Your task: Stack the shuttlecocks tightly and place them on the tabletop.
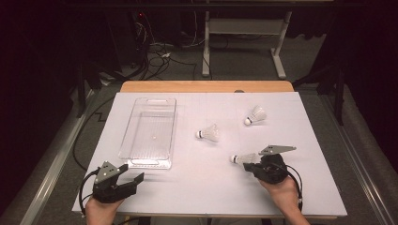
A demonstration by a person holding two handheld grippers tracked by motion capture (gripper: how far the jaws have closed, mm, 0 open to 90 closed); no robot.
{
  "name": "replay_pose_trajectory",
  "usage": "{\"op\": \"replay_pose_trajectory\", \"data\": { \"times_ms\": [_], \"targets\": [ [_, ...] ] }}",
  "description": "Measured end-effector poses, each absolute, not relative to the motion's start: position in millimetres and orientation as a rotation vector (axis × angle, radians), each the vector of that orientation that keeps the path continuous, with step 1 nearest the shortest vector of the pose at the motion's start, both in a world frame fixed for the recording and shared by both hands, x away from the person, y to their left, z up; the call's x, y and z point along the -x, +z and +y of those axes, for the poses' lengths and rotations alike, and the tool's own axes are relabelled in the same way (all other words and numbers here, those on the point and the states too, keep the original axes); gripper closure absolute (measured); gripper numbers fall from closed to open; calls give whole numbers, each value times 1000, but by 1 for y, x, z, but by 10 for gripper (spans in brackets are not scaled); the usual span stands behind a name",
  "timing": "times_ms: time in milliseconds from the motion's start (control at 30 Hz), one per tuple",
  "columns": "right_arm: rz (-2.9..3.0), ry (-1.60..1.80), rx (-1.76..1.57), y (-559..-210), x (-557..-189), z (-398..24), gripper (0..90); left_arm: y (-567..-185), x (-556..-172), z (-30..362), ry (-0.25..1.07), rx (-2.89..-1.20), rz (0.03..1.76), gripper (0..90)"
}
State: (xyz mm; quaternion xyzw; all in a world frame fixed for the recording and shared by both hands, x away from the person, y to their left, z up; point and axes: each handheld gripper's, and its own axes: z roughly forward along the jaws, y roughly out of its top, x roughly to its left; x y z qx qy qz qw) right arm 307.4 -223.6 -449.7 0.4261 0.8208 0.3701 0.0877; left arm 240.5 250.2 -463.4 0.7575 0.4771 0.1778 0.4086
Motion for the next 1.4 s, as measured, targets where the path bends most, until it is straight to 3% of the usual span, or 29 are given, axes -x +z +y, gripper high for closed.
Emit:
{"op": "replay_pose_trajectory", "data": {
  "times_ms": [1400],
  "targets": [
    [2460, 1120, -1226, -424, -335, -216, 900, -464, -242, 251, 443, -1913, 1209, 308]
  ]
}}
